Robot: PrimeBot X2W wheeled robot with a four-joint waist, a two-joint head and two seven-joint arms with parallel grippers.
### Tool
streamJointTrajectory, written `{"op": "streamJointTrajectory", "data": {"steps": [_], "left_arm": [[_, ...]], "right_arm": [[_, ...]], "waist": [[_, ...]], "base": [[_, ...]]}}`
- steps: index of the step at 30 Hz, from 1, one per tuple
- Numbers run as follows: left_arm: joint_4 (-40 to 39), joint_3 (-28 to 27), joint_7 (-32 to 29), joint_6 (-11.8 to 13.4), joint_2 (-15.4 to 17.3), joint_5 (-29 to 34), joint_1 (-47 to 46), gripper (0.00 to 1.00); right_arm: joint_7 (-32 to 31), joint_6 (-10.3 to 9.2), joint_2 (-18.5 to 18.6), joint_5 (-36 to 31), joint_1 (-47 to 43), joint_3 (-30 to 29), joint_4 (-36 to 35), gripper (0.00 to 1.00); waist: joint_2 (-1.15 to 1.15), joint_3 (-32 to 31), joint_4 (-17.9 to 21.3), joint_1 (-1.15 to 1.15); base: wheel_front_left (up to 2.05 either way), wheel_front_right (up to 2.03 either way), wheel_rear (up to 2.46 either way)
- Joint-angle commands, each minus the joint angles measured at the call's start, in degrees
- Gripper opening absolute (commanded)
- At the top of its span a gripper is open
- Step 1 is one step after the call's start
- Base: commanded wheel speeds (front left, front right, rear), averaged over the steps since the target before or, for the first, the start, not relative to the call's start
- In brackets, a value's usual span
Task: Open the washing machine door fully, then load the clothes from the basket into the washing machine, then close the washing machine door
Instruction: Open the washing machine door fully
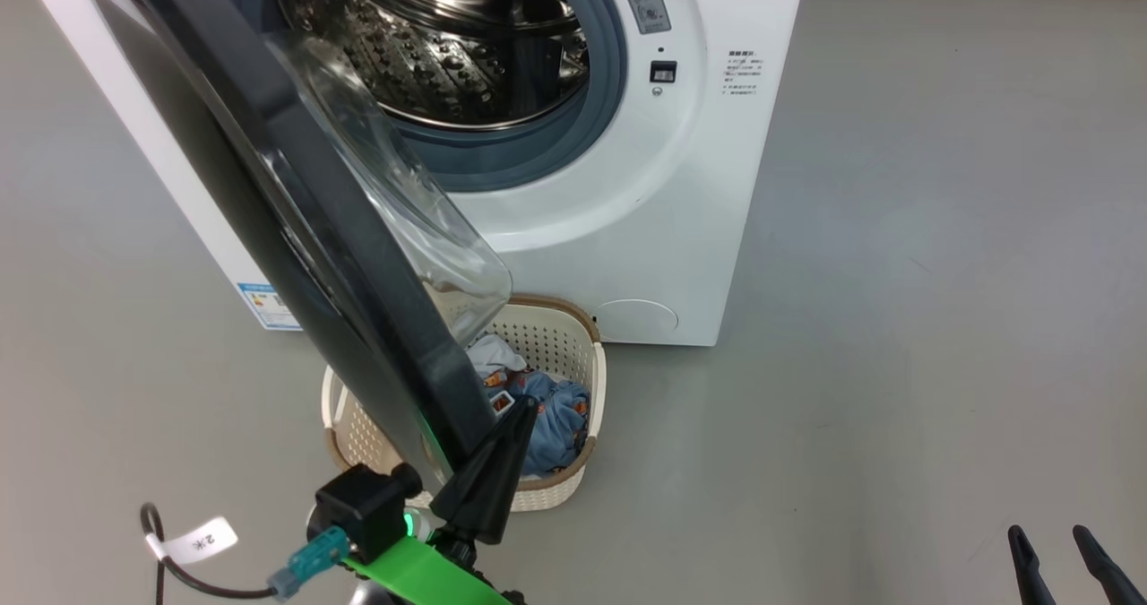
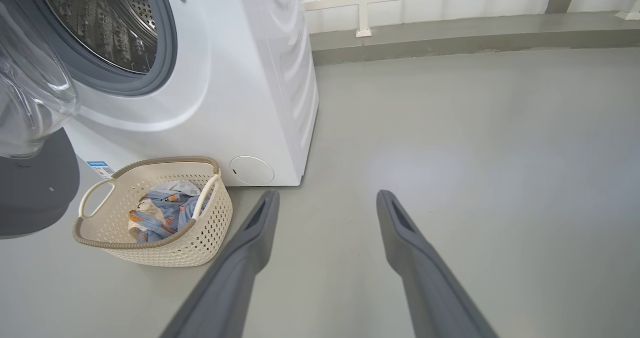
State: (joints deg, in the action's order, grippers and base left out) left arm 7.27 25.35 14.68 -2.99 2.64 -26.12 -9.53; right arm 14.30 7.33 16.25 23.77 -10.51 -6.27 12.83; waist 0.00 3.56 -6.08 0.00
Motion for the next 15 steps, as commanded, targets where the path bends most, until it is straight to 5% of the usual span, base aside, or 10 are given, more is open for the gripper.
{"op": "streamJointTrajectory", "data": {"steps": [1,15], "left_arm": [[-0.9,-2.5,0.3,-0.2,0.2,-0.6,-2.2,0.0],[-0.6,-5.8,0.3,-0.1,0.2,-0.5,-0.7,0.0]], "right_arm": [[0.7,0.16,1.6,-0.3,1.1,0.9,-1.5,1.0],[0.7,0.16,1.5,-0.4,1.3,0.8,-1.8,1.0]], "waist": [[0.0,0.1,-0.1,0.0],[0.0,0.5,-0.9,0.0]], "base": [[0.0,0.0,0.0],[0.0,0.0,0.0]]}}
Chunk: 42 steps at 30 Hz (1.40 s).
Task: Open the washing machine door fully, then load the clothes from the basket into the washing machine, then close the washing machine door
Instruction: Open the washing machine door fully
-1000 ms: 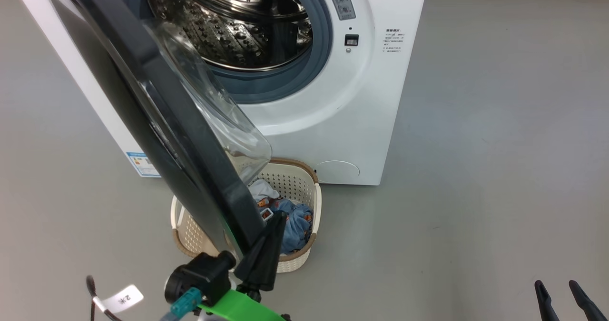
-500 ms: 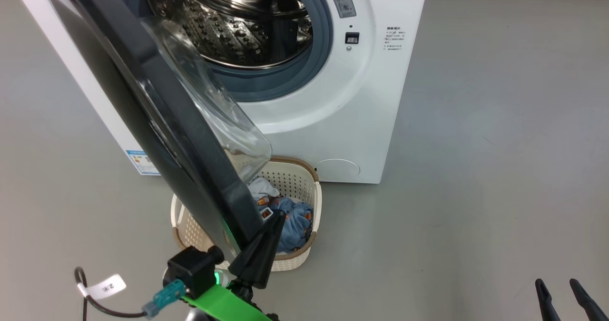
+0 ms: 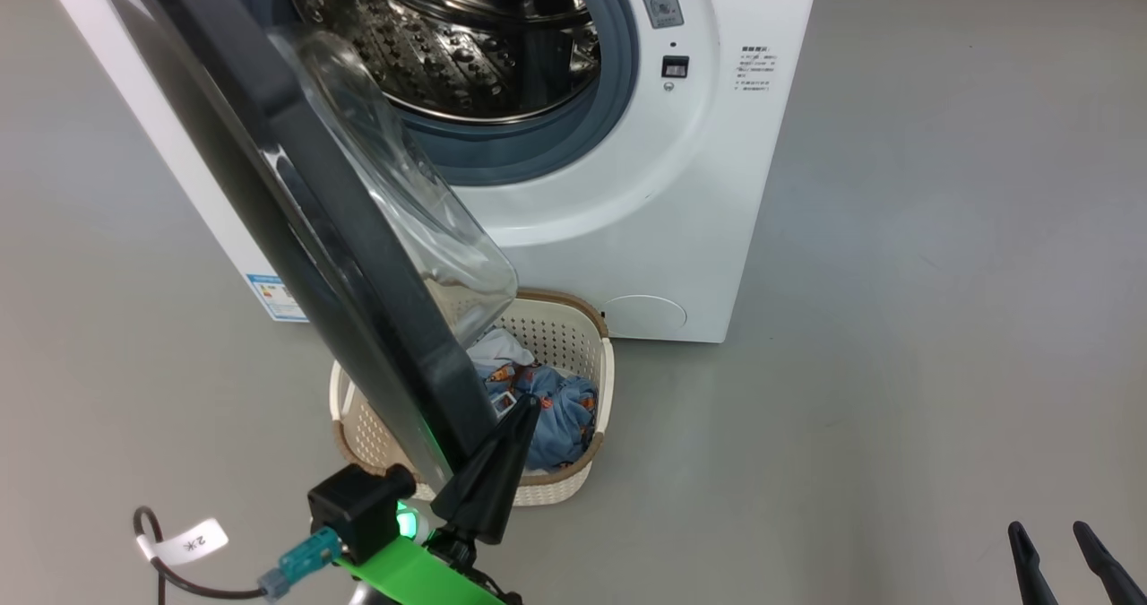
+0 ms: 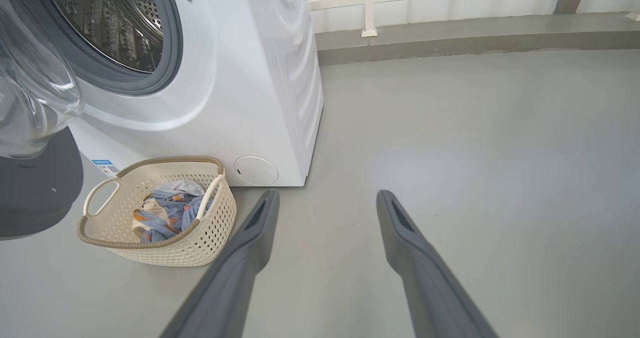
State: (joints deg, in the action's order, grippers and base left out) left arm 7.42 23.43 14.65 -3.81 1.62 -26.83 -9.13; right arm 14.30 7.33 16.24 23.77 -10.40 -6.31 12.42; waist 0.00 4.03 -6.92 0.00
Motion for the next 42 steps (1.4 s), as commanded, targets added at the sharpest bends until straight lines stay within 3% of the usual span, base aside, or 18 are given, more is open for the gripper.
{"op": "streamJointTrajectory", "data": {"steps": [1,21,42], "left_arm": [[-0.8,-4.1,0.3,0.7,1.3,0.3,-1.0,0.0],[-5.3,-6.9,0.3,2.6,1.3,2.3,4.6,0.0],[-11.9,-9.2,0.3,7.6,1.3,4.6,9.6,0.0]], "right_arm": [[0.7,0.16,1.5,-0.4,1.2,0.8,-1.4,1.0],[0.7,0.16,1.8,-0.5,1.2,0.8,-1.9,1.0],[0.7,0.16,2.2,-0.5,2.4,1.5,-2.3,1.0]], "waist": [[0.0,0.1,-0.2,0.0],[0.0,0.8,-2.6,0.0],[0.0,2.9,-5.5,0.0]], "base": [[0.0,0.0,0.0],[0.0,0.0,0.0],[0.0,0.0,0.0]]}}
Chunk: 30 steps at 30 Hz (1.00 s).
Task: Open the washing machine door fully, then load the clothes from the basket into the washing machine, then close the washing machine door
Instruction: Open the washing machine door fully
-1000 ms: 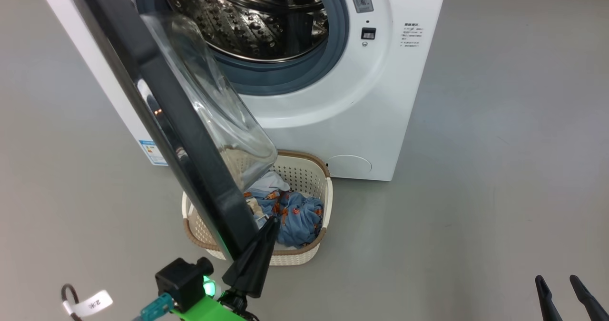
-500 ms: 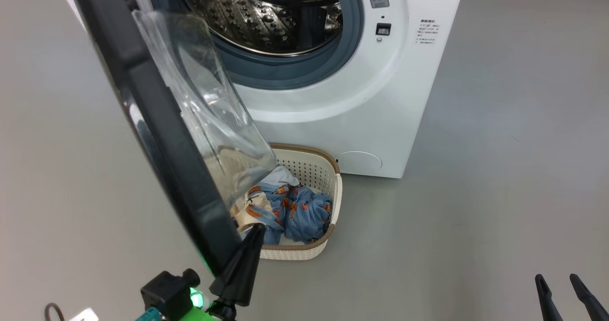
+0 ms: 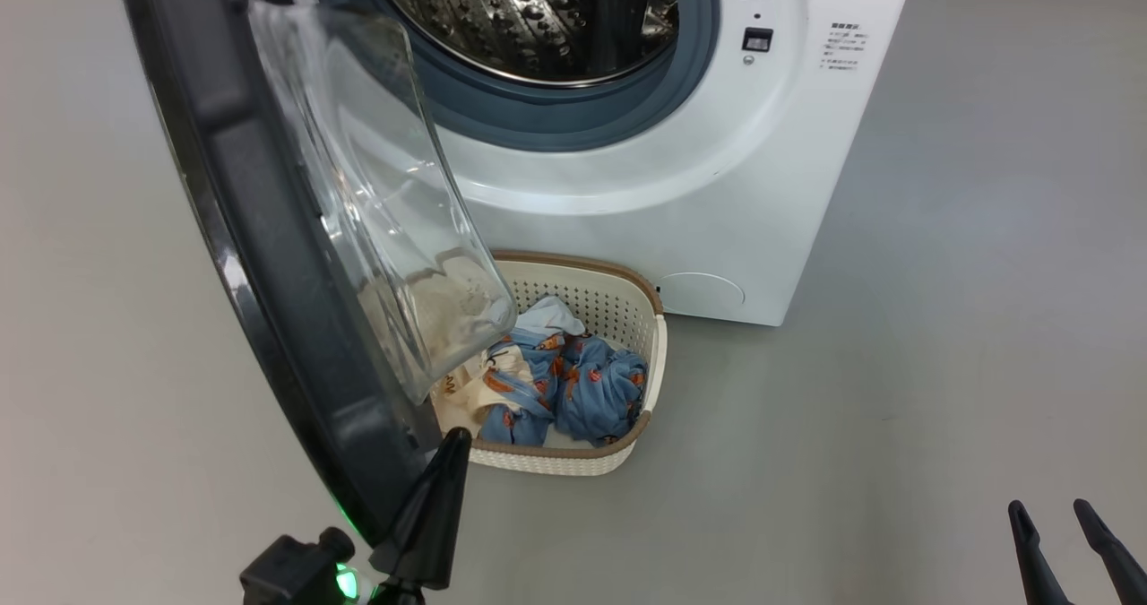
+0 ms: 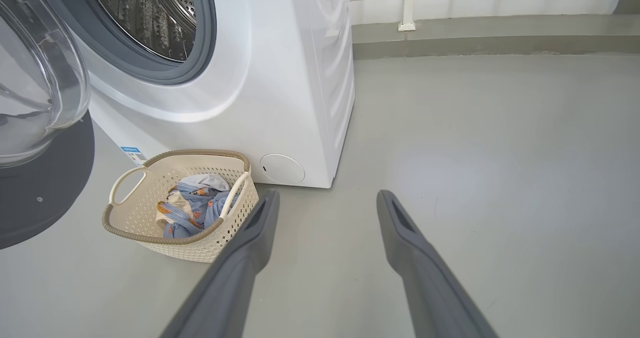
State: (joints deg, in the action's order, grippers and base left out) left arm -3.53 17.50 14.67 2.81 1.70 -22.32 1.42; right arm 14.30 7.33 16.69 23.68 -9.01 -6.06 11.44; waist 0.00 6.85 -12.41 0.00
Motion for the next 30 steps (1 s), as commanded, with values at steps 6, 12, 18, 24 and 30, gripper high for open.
{"op": "streamJointTrajectory", "data": {"steps": [6,12,18,24,30], "left_arm": [[-3.1,-3.6,0.3,2.4,1.2,1.0,0.6,0.0],[-3.8,-3.8,0.3,2.9,1.2,1.4,1.0,0.0],[-4.1,-4.9,0.3,3.9,1.2,1.8,1.8,0.0],[-3.8,-6.8,0.3,4.1,1.2,2.3,2.2,0.0],[-2.7,-9.0,0.3,4.1,1.2,2.3,2.1,0.0]], "right_arm": [[0.7,0.16,2.0,-0.4,1.2,1.4,-1.5,1.0],[0.7,0.16,2.1,-0.5,1.1,1.5,-1.5,1.0],[0.7,0.16,2.2,-0.5,0.9,1.8,-1.6,1.0],[0.7,0.16,2.0,-0.6,0.5,1.9,-1.6,1.0],[0.7,0.16,1.9,-0.6,0.6,2.0,-1.7,1.0]], "waist": [[0.0,0.1,-1.2,0.0],[0.0,-0.3,-2.0,0.0],[0.0,-1.0,-2.4,0.0],[0.0,-1.5,-2.6,0.0],[0.0,-1.6,-2.5,0.0]], "base": [[0.0,0.0,0.0],[0.0,0.0,0.0],[0.0,0.0,0.0],[0.0,0.0,0.0],[0.0,0.0,0.0]]}}
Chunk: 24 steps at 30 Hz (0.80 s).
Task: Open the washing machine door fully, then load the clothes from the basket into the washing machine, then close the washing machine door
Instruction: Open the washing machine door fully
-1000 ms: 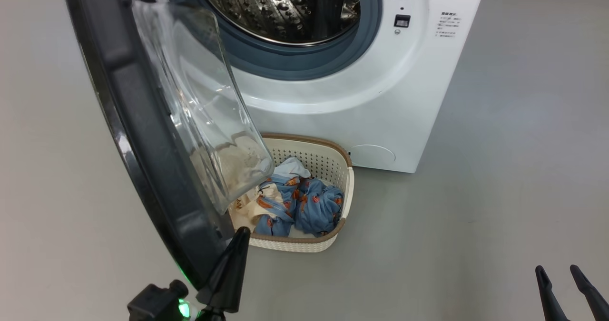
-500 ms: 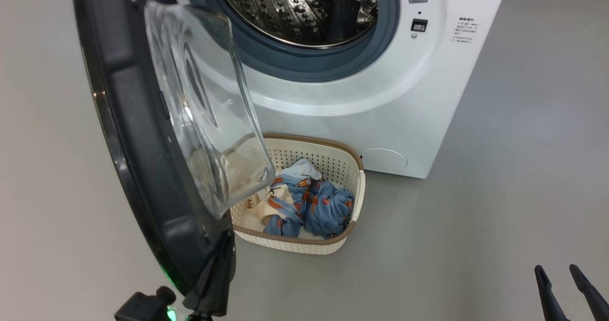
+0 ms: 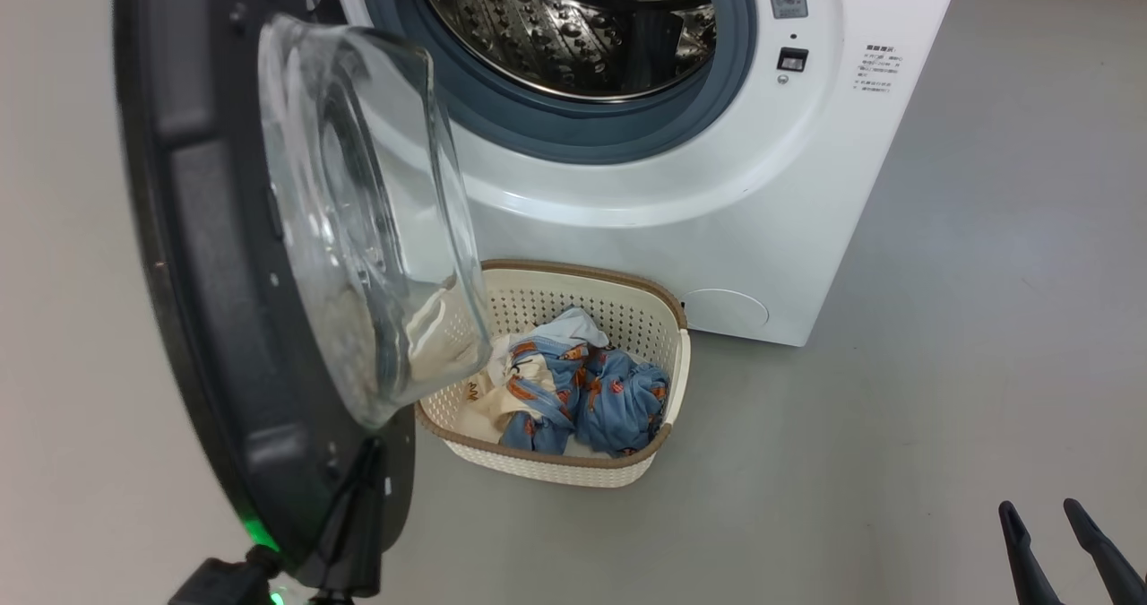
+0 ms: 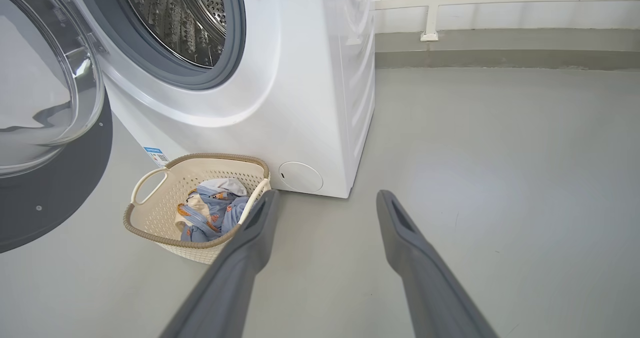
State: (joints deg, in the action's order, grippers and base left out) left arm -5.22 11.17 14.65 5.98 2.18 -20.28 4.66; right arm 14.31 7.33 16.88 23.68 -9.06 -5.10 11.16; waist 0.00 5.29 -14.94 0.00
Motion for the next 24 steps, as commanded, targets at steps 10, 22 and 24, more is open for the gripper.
{"op": "streamJointTrajectory", "data": {"steps": [10,22,24], "left_arm": [[0.9,-8.8,0.3,0.8,0.7,1.4,-1.6,0.0],[4.1,-17.3,0.3,-0.4,1.0,2.3,-3.7,0.0],[5.0,-18.7,0.3,-0.6,1.2,2.4,-4.6,0.0]], "right_arm": [[0.7,0.16,1.4,-0.7,0.4,0.9,-1.5,1.0],[0.7,0.16,1.3,-0.8,0.4,0.7,-1.7,1.0],[0.7,0.16,1.4,-0.7,0.5,0.7,-1.7,1.0]], "waist": [[0.0,0.0,0.2,0.0],[0.0,0.4,-0.1,0.0],[0.0,0.5,-0.1,0.0]], "base": [[0.0,0.0,0.0],[0.0,0.0,0.0],[0.0,0.0,0.0]]}}
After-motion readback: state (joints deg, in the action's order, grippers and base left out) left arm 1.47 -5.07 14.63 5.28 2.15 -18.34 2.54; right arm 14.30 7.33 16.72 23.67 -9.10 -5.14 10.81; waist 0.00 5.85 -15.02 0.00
